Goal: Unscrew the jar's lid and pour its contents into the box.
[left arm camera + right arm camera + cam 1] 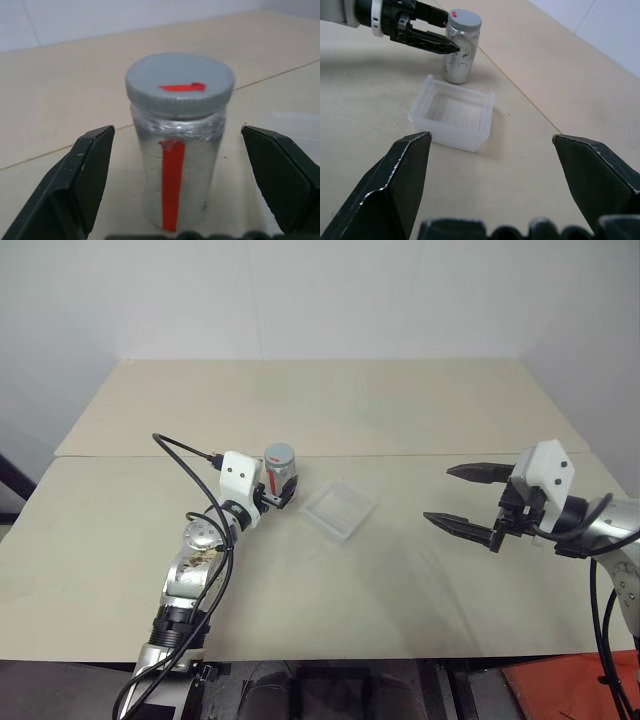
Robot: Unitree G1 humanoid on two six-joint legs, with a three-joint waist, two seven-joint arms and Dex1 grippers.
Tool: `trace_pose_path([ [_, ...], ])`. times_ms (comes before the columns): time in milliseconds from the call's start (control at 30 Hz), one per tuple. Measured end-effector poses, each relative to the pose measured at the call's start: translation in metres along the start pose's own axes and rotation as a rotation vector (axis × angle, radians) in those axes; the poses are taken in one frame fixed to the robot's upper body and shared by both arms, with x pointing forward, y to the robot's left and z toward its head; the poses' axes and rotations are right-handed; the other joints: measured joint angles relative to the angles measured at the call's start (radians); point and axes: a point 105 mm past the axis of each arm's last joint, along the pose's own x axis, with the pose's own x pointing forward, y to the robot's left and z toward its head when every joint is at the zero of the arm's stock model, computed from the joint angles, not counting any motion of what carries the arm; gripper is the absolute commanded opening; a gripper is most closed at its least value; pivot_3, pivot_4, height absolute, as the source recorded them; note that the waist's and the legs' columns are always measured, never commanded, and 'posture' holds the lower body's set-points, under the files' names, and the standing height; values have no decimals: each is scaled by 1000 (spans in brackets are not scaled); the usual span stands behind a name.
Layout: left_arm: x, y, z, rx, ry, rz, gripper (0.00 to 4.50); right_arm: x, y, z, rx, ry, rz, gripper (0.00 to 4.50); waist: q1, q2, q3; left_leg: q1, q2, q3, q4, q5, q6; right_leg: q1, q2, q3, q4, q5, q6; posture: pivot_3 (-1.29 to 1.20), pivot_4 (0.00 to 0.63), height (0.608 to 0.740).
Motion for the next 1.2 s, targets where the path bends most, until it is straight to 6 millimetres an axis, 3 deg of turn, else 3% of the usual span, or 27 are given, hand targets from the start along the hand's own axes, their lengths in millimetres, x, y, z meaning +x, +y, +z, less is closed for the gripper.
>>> trace_pose_path([
  [233, 15, -5, 1, -25, -33, -32, 4222, 0, 1, 1, -5, -1, -5, 4500, 2, 0, 0, 0, 0, 0, 0, 0, 0, 0, 0, 0, 0, 0, 0, 0, 150, 740],
  [300, 19, -3, 1, -14, -34, -30, 3827, -1, 2, -1, 1, 1, -5, 4500, 2, 0, 0, 0, 0, 0, 0, 0, 0, 0, 0, 0, 0, 0, 0, 0, 150, 740],
  [467, 20, 0, -4, -5, -18, -23, 2210, -1, 4, 4, -5, -15, 0, 4500, 0, 0, 0, 0, 0, 0, 0, 0, 0, 0, 0, -1, 0, 0, 0, 0, 150, 740],
  [500, 20, 1, -4, -1, -16, -22, 2067, -1, 4, 4, -6, -16, -3, 4500, -1, 0, 0, 0, 0, 0, 0, 0, 0, 0, 0, -1, 0, 0, 0, 0, 150, 740],
  [667, 18, 6, -4, 14, -11, -16, 2070, 3, 4, 6, -3, -38, -11, 4500, -1, 0, 0, 0, 0, 0, 0, 0, 0, 0, 0, 0, 0, 0, 0, 0, 150, 740],
  [800, 15, 8, 1, 31, -1, -72, 2070, 15, 4, 23, -27, -103, 10, 4500, -5, 0, 0, 0, 0, 0, 0, 0, 0, -1, 0, -1, 0, 0, 0, 0, 150, 740],
  [1033, -16, 10, 57, 89, -39, -476, 2070, 50, 15, 76, 35, -312, 152, 4500, -15, 0, 0, -1, 0, 1, 0, 0, -1, -3, 1, -1, 1, 0, 0, 0, 150, 740],
  [1200, -38, -7, 75, 73, -102, -777, 2070, 88, 35, 100, 91, -343, 269, 4500, -14, 0, 0, -2, 0, 1, 0, 0, -1, -4, 1, -1, 1, 0, 0, 0, 150, 740],
])
